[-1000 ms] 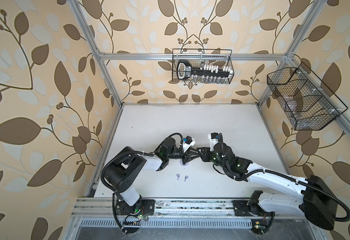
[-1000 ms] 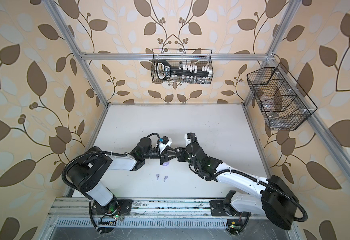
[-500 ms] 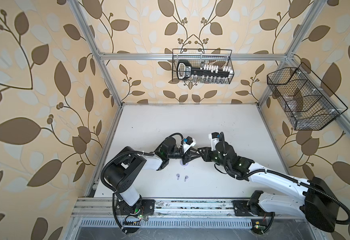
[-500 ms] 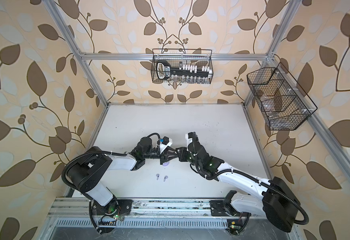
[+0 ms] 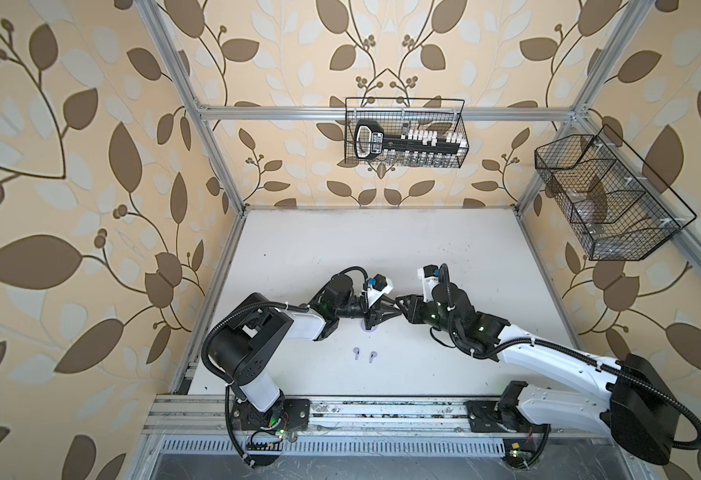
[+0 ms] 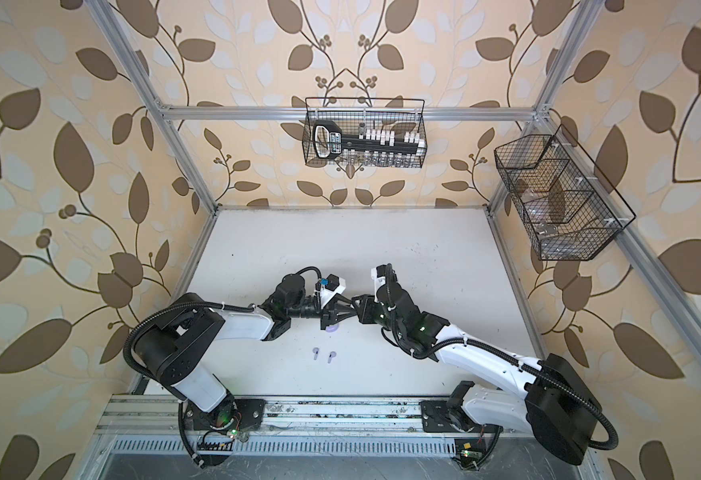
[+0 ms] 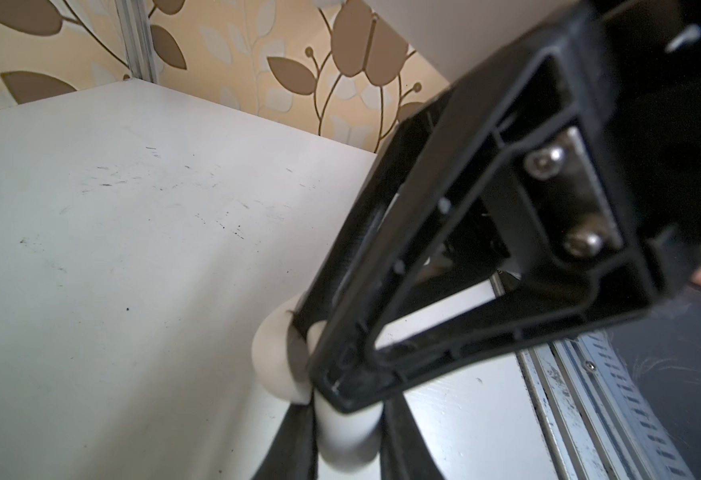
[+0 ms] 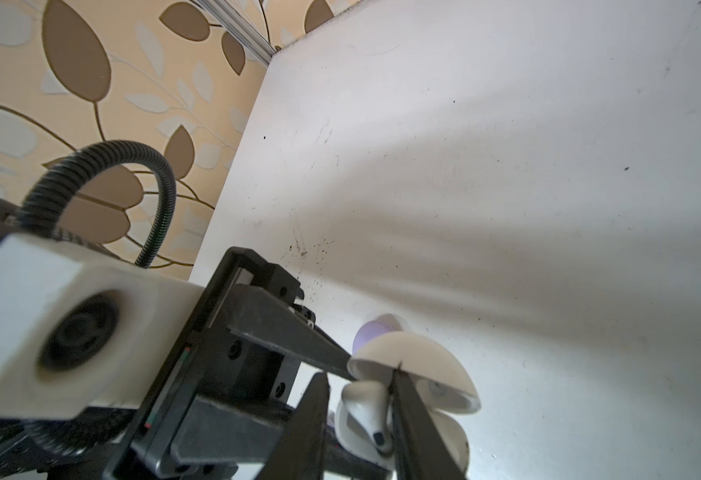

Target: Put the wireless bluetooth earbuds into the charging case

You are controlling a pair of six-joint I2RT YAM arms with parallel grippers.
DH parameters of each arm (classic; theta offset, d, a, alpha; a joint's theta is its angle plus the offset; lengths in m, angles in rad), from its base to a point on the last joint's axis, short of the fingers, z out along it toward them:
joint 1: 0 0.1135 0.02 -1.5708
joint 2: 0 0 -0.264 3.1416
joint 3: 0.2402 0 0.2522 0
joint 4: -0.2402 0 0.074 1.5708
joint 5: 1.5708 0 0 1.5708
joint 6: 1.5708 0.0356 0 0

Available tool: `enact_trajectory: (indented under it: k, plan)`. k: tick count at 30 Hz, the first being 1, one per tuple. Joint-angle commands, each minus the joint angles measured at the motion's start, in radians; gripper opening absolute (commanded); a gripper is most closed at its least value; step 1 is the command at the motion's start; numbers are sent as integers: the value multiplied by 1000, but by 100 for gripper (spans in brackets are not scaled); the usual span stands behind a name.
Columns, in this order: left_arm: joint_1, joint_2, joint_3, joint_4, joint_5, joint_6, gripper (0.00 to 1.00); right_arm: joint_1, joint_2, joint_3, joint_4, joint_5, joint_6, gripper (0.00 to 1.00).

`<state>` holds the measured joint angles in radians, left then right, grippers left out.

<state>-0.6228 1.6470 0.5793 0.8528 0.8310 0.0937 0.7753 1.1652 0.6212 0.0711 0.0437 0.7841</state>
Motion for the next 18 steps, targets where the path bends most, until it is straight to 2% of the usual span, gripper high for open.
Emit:
enact_trajectory:
  k: [1,10,18]
  plan:
    - [-31,-28,21,-23,108,62,0,-20,-13,31,2,40,-13,26]
    - [-32,-38,25,-38,114,69,0,-19,-30,26,-20,28,-28,20]
    - [-33,-43,31,-41,130,60,0,-6,-25,31,-40,-5,-73,19]
